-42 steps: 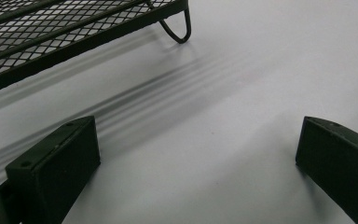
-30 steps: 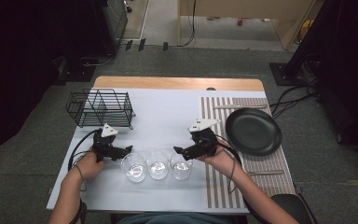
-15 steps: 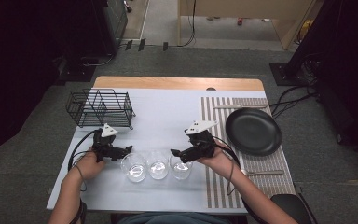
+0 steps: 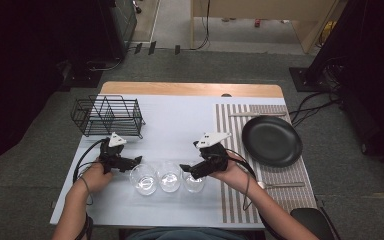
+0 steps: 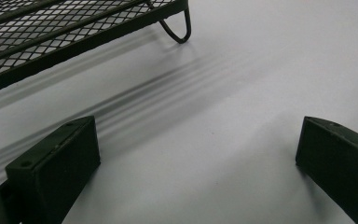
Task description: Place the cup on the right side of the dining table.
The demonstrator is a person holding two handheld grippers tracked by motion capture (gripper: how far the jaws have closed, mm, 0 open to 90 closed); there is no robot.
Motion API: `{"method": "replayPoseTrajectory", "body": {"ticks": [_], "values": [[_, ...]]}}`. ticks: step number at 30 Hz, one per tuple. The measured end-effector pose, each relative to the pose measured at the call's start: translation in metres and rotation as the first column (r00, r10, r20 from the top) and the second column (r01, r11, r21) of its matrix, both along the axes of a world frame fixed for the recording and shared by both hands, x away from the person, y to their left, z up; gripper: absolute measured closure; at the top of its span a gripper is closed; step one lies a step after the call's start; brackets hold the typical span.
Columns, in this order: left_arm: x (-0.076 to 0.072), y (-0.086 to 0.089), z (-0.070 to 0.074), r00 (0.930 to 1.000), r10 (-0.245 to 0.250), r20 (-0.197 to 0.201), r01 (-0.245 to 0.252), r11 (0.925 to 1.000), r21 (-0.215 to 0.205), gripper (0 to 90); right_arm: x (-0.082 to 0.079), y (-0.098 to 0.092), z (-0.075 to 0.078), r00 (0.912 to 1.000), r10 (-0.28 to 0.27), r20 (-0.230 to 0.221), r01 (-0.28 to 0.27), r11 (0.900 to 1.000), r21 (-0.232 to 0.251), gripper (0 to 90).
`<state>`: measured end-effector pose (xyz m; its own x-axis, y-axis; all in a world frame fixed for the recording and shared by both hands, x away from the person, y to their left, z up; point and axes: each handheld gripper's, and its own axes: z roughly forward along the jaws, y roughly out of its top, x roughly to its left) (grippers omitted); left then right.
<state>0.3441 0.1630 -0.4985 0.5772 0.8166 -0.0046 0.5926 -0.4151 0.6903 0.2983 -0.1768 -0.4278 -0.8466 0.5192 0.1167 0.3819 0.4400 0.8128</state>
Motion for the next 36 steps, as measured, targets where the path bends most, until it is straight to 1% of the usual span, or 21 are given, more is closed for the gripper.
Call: {"method": "replayPoseTrajectory", "body": {"ticks": [5, 7, 11, 18, 19, 20, 22, 33, 35, 36], "values": [[0.0000, 0.0000, 0.0000, 1.0000, 0.000, 0.000, 0.000, 1.0000, 0.000, 0.0, -0.0016, 0.0016, -0.0001, 0.9999, 0.002, -0.010, -0.002, 1.000, 0.020, 9.1], [0.0000, 0.0000, 0.0000, 1.0000, 0.000, 0.000, 0.000, 1.0000, 0.001, 0.0, -0.0025, 0.0023, -0.0004, 0.9999, 0.010, -0.004, -0.010, 1.000, 0.020, 9.1], [0.0000, 0.0000, 0.0000, 1.0000, 0.000, 0.000, 0.000, 1.0000, 0.001, 0.0, -0.0036, 0.0035, -0.0008, 0.9998, 0.019, -0.007, -0.018, 1.000, 0.019, 9.1], [0.0000, 0.0000, 0.0000, 1.0000, 0.000, 0.000, 0.000, 1.0000, 0.001, 0.0, -0.0061, 0.0060, -0.0015, 0.9987, 0.049, -0.009, -0.049, 0.999, 0.013, 9.1], [0.0000, 0.0000, 0.0000, 1.0000, 0.000, 0.000, 0.000, 1.0000, 0.001, 0.0, -0.0073, 0.0067, -0.0019, 0.9977, 0.068, -0.005, -0.068, 0.998, 0.007, 9.1], [0.0000, 0.0000, 0.0000, 1.0000, 0.000, 0.000, 0.000, 1.0000, 0.001, 0.0, -0.0073, 0.0067, -0.0019, 0.9977, 0.068, -0.005, -0.068, 0.998, 0.007, 9.1], [0.0000, 0.0000, 0.0000, 1.0000, 0.000, 0.000, 0.000, 1.0000, 0.001, 0.0, -0.0083, 0.0077, -0.0018, 0.9956, 0.094, 0.000, -0.094, 0.996, 0.011, 9.2], [-0.0001, 0.0000, 0.0000, 1.0000, 0.000, 0.000, 0.000, 1.0000, 0.001, 0.0, -0.0093, 0.0087, -0.0045, 0.9924, 0.122, -0.019, -0.121, 0.993, 0.008, 9.2], [0.0000, -0.0001, 0.0000, 1.0000, 0.000, 0.000, 0.000, 1.0000, 0.000, 0.0, -0.0103, 0.0096, -0.0058, 0.9900, 0.140, -0.019, -0.140, 0.990, 0.001, 9.1], [0.0000, -0.0001, 0.0000, 1.0000, 0.000, 0.000, 0.000, 1.0000, 0.000, 0.0, -0.0103, 0.0096, -0.0058, 0.9900, 0.140, -0.019, -0.140, 0.990, 0.001, 9.1]]}}
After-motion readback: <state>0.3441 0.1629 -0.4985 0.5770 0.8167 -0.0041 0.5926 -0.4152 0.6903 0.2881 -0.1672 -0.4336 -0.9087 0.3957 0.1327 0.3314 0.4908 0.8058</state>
